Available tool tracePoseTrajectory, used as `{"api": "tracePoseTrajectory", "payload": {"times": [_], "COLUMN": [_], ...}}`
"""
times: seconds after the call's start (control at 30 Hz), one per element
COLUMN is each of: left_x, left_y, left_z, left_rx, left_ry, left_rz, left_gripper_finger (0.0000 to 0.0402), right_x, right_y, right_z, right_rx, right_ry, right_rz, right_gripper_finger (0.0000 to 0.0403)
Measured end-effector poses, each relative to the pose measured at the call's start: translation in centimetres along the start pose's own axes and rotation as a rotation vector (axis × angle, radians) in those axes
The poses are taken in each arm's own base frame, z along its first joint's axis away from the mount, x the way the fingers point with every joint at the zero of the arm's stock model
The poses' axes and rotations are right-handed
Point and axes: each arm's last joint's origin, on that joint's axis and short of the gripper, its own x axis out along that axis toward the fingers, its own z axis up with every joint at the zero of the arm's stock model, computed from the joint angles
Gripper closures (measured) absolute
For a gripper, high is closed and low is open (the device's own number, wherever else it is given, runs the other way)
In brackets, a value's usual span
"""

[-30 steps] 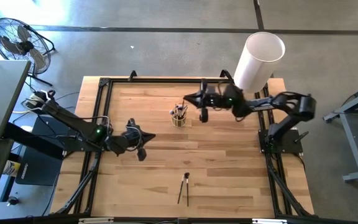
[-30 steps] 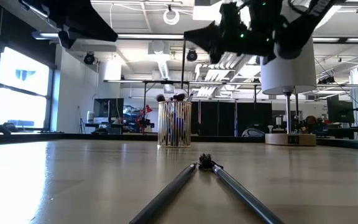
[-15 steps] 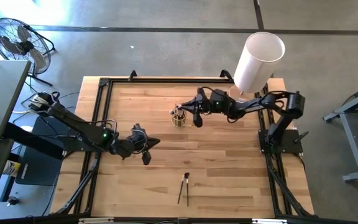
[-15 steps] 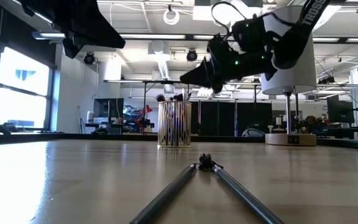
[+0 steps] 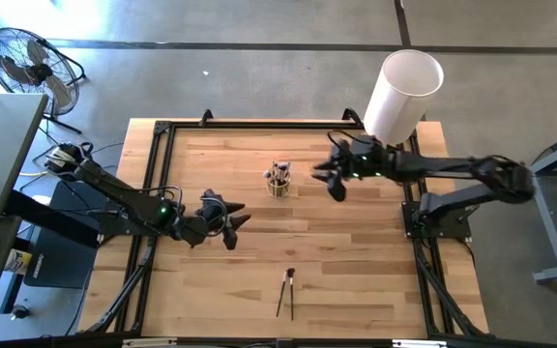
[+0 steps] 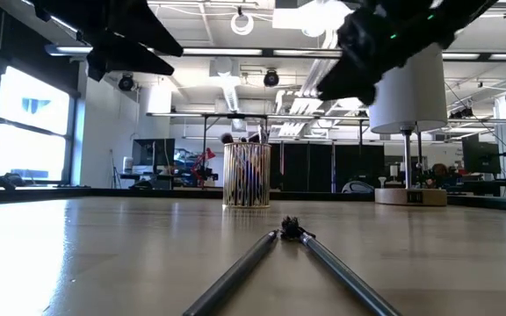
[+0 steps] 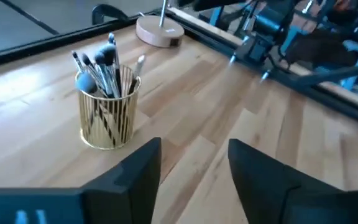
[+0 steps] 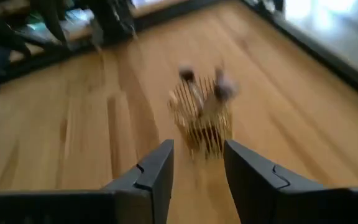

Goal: Put items in baskets/containers
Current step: Put the black brow brush into the gold container

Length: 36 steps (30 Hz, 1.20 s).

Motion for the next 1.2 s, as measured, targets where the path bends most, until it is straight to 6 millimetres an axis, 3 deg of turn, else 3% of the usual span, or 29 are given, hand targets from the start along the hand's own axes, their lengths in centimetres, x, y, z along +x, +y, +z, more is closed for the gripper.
{"api": "tracePoseTrajectory", "payload": {"times": [0.13, 0.27, 0.5, 0.67, 0.77, 0.93, 1.2], "left_x": [-0.3, 1.1, 6.2, 10.6, 12.9, 15.7, 18.3], "left_y": [-1.3, -3.8, -8.3, -10.1, -11.1, -12.4, -13.2], "left_z": [2.0, 4.1, 7.9, 8.6, 7.8, 4.1, -1.8], "left_rx": [0.016, 0.086, -0.06, -0.196, -0.307, -0.415, -0.472], "left_ry": [-0.015, 0.02, 0.261, 0.526, 0.623, 0.781, 0.931], "left_rz": [-0.012, 0.08, 0.194, 0.242, 0.261, 0.289, 0.334], "left_gripper_finger": [0.0209, 0.0208, 0.0208, 0.0208, 0.0208, 0.0208, 0.0208], "right_x": [-3.3, -5.6, -7.8, -8.4, -8.7, -8.8, -8.9], "right_y": [0.9, 1.4, 2.4, 2.9, 3.0, 3.3, 3.9], "right_z": [-1.7, -3.9, -8.1, -11.3, -13.0, -14.7, -14.7], "right_rx": [0.106, 0.16, 0.229, 0.262, 0.248, 0.212, 0.179], "right_ry": [0.162, 0.338, 0.609, 0.681, 0.711, 0.742, 0.721], "right_rz": [-0.16, -0.324, -0.354, -0.328, -0.317, -0.282, -0.221], "right_gripper_finger": [0.0286, 0.031, 0.0341, 0.0363, 0.0377, 0.0397, 0.0394]}}
